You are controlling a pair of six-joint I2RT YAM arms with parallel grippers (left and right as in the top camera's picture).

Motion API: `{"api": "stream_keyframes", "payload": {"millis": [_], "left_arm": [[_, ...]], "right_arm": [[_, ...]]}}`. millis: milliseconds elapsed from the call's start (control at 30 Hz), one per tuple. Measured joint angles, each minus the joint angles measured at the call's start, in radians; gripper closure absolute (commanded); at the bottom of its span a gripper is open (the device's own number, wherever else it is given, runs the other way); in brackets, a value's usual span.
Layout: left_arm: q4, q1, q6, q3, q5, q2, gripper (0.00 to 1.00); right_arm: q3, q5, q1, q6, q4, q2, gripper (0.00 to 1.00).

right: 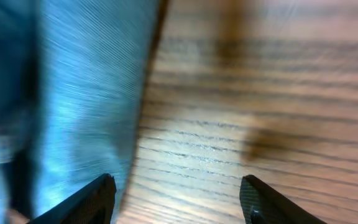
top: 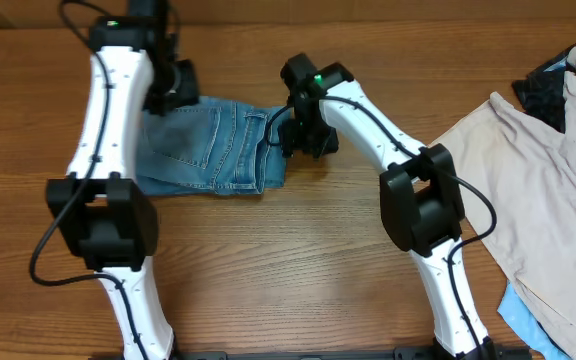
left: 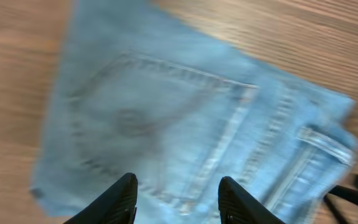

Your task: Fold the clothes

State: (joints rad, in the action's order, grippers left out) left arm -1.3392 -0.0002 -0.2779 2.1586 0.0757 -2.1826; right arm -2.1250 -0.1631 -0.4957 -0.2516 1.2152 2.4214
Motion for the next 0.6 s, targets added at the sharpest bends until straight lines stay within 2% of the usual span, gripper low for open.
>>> {"api": "stream_keyframes", "payload": {"millis": [300,600], "left_arm": [[-0.033,0.068,0.011,0.000,-0.014,0.000,0.54],[-0.033,0.067,0.024,0.000,-0.014,0.000,0.54]], "right_arm": [[-0.027,-0.232,0.004,0.088,-0.151,-0.057,0.26],[-0.021,-0.305,0.004,0.098,-0.190,-0.057,0.25]]}}
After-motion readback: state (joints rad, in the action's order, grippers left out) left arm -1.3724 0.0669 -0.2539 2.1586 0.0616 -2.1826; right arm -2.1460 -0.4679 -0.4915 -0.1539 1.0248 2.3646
